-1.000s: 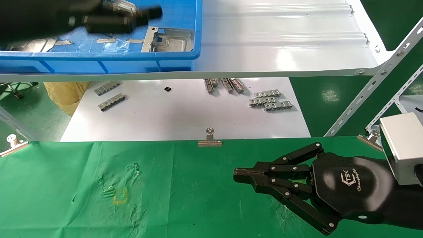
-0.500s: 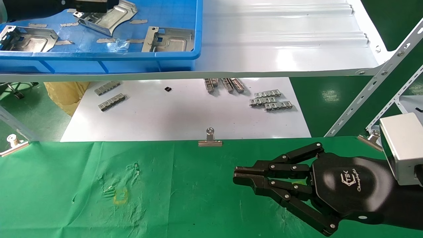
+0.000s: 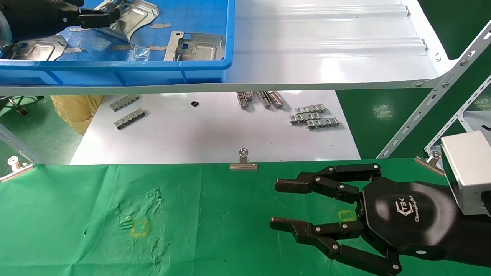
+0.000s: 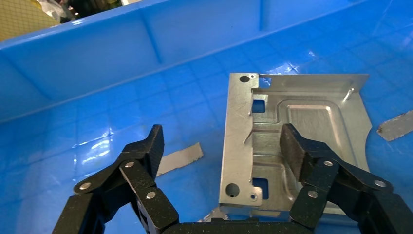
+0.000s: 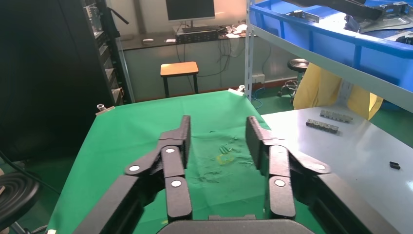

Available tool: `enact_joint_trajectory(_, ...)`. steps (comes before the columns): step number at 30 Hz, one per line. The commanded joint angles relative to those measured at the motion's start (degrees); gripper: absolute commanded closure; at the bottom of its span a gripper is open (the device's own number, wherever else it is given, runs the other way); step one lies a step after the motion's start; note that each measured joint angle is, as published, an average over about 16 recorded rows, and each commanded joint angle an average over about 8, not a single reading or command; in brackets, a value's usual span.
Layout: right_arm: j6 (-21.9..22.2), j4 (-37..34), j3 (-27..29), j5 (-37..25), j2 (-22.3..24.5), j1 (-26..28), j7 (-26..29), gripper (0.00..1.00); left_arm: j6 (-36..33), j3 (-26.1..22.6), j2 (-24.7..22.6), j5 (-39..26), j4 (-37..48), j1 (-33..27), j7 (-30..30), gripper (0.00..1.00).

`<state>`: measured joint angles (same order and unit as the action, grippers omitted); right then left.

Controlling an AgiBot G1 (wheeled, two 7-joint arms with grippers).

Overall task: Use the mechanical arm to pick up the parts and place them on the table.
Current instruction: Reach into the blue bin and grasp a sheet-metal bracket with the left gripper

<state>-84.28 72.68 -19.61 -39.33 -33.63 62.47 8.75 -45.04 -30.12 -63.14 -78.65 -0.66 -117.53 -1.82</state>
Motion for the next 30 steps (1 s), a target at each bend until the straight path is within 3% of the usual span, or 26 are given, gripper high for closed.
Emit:
enact_joint_trajectory(1, 0.0, 0.0, 0.0, 0.0, 0.0, 0.0, 0.0, 0.0, 0.3, 0.1, -0.1, 0.2, 0.4, 0.1, -0.1, 1.0)
enact_joint_trajectory(30, 0.0, 0.0, 0.0, 0.0, 0.0, 0.0, 0.0, 0.0, -0.3, 1.1, -0.5, 1.5, 0.2, -0.1, -0.2, 1.0)
